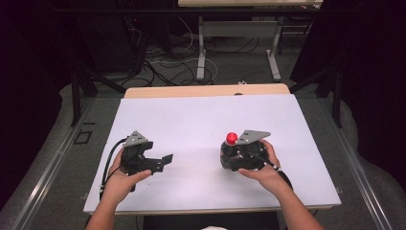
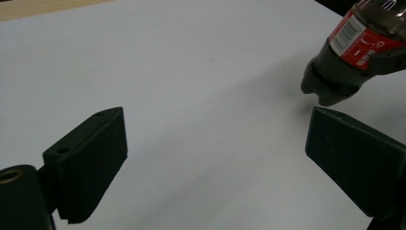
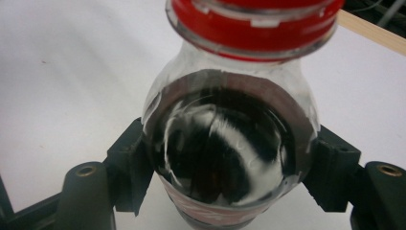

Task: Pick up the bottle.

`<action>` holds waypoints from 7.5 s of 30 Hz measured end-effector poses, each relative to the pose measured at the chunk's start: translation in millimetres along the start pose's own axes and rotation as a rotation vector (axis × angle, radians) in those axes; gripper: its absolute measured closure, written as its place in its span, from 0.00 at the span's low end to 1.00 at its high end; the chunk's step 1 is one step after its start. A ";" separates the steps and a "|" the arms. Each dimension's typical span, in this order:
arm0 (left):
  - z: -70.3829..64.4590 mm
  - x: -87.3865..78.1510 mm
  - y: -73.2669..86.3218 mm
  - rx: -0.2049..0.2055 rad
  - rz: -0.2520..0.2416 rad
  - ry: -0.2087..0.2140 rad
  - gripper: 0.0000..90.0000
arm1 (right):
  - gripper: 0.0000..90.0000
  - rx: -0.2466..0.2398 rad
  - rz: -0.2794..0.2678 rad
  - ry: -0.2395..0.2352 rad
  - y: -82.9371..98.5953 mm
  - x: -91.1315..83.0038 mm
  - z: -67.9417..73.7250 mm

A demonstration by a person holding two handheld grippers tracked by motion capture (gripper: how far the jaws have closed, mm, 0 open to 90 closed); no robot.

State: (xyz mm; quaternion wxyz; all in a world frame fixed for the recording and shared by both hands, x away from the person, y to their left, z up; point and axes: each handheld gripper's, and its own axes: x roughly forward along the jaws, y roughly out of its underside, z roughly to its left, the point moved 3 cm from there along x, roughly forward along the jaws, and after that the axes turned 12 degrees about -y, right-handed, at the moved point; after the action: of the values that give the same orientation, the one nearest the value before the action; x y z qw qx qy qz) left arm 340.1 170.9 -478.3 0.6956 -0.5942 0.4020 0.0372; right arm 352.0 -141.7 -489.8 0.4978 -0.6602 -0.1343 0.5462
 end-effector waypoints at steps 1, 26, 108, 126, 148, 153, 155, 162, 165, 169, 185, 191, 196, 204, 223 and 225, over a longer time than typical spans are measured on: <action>-2.8 0.4 -1.3 -0.008 -0.006 0.008 0.10 | 0.32 -0.004 -0.002 -0.009 -1.3 2.4 1.9; -74.0 -2.5 -59.7 0.164 -0.081 0.191 0.24 | 0.32 -0.079 0.063 -0.112 -2.4 21.0 36.6; -113.8 6.3 -84.2 0.137 -0.029 0.269 0.48 | 0.33 -0.009 -0.053 -0.116 -1.0 22.6 42.4; -116.0 9.6 -83.6 0.188 -0.048 0.264 0.69 | 0.33 -0.009 -0.051 -0.115 -0.7 24.1 44.8; -116.5 3.1 -85.4 0.099 -0.065 0.190 0.58 | 0.33 0.003 -0.042 -0.095 1.5 25.1 41.9; -109.1 1.8 -80.9 0.117 -0.057 0.219 0.57 | 0.33 0.012 -0.049 -0.109 0.6 25.6 43.6; -108.6 2.4 -79.2 0.126 -0.042 0.235 0.57 | 0.33 0.006 -0.047 -0.106 0.6 25.7 43.3; -109.1 6.0 -79.5 0.169 -0.046 0.245 0.57 | 0.33 0.001 -0.040 -0.114 1.1 26.0 44.1; -111.1 7.8 -79.6 0.210 -0.054 0.253 0.58 | 0.33 -0.008 -0.043 -0.121 0.6 25.9 45.2; -111.5 9.6 -80.2 0.230 -0.062 0.279 0.60 | 0.33 -0.012 -0.041 -0.128 0.2 25.7 46.5; -124.7 6.8 -80.6 0.097 -0.007 0.127 0.69 | 0.33 -0.014 -0.036 -0.101 0.6 27.4 47.5; -126.7 7.6 -81.8 0.040 0.020 0.109 0.68 | 0.33 -0.012 -0.015 -0.095 1.7 27.2 47.6; -120.4 6.0 -83.5 0.053 -0.026 0.210 0.56 | 0.33 -0.009 -0.031 -0.102 0.7 25.7 45.8; -112.8 5.6 -79.6 0.140 -0.041 0.257 0.50 | 0.33 -0.012 -0.027 -0.128 0.5 25.0 47.1; -115.4 17.1 -80.0 0.164 -0.057 0.283 0.69 | 0.33 -0.012 -0.030 -0.127 0.2 26.9 50.5; -117.4 17.4 -80.5 0.157 -0.059 0.260 0.69 | 0.33 -0.007 -0.021 -0.123 0.5 26.2 49.9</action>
State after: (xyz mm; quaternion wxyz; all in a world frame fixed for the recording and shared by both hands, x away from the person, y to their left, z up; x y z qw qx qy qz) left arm 334.0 39.5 -421.2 0.6826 -0.5495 0.4730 -0.0920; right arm 318.7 -97.6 -500.9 0.4921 -0.6256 -0.1732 0.5801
